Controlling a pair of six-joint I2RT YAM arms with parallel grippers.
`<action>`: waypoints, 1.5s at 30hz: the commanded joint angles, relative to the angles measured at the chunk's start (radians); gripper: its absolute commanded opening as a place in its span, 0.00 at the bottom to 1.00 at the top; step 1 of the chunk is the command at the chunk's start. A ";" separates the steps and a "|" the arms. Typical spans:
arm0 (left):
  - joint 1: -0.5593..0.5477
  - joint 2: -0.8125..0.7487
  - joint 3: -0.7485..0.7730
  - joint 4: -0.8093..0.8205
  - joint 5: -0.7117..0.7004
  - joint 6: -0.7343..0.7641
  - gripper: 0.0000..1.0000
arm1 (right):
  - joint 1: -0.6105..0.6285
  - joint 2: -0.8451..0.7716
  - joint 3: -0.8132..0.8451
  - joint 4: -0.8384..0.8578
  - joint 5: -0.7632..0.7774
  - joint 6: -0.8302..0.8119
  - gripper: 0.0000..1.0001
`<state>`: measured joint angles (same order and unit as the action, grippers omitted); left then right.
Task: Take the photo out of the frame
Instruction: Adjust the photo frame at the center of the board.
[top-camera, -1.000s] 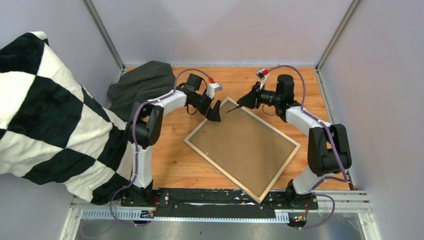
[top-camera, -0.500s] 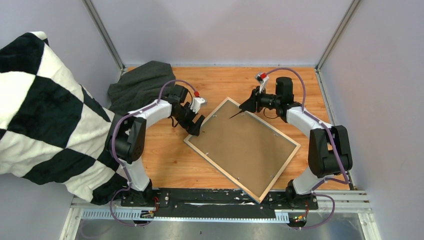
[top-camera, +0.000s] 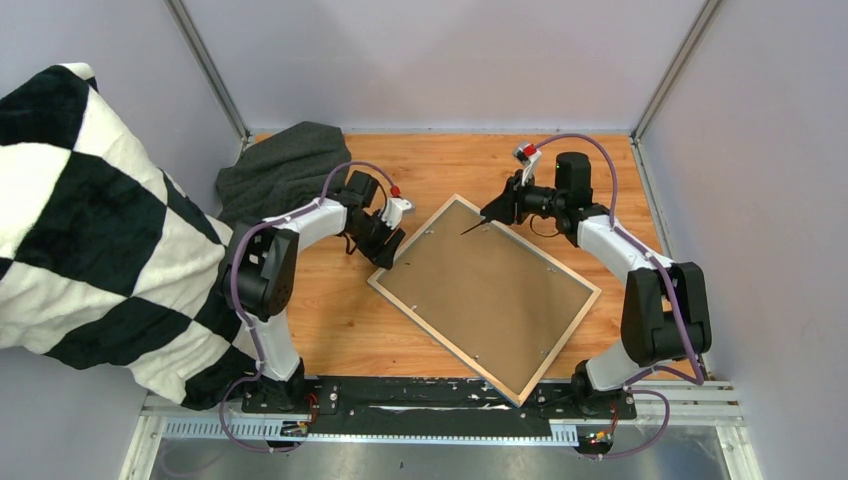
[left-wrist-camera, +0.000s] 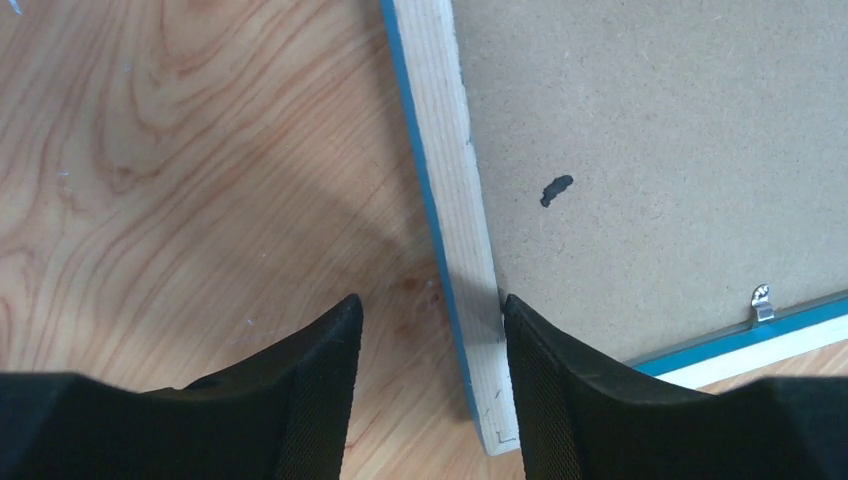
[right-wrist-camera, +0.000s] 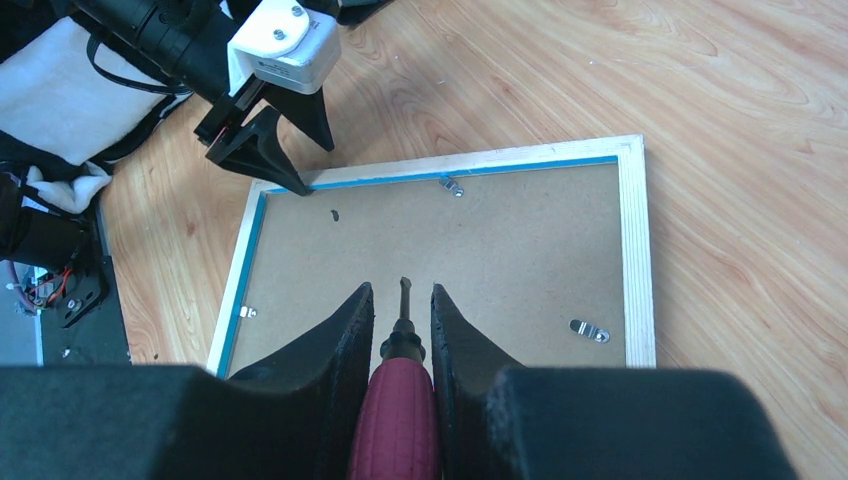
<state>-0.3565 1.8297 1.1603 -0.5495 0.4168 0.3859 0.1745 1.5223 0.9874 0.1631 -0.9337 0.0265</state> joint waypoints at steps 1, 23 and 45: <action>-0.004 0.062 0.011 -0.017 -0.041 0.026 0.53 | -0.009 -0.013 0.003 -0.012 -0.001 -0.022 0.00; -0.016 0.261 0.332 -0.208 0.108 0.290 0.19 | -0.008 0.160 0.127 0.045 -0.037 -0.156 0.00; -0.012 0.252 0.301 -0.208 0.135 0.291 0.03 | 0.160 0.363 0.282 -0.001 0.149 -0.356 0.00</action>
<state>-0.3656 2.0510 1.4864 -0.7444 0.5144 0.6365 0.3168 1.8717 1.2690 0.1562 -0.8371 -0.2806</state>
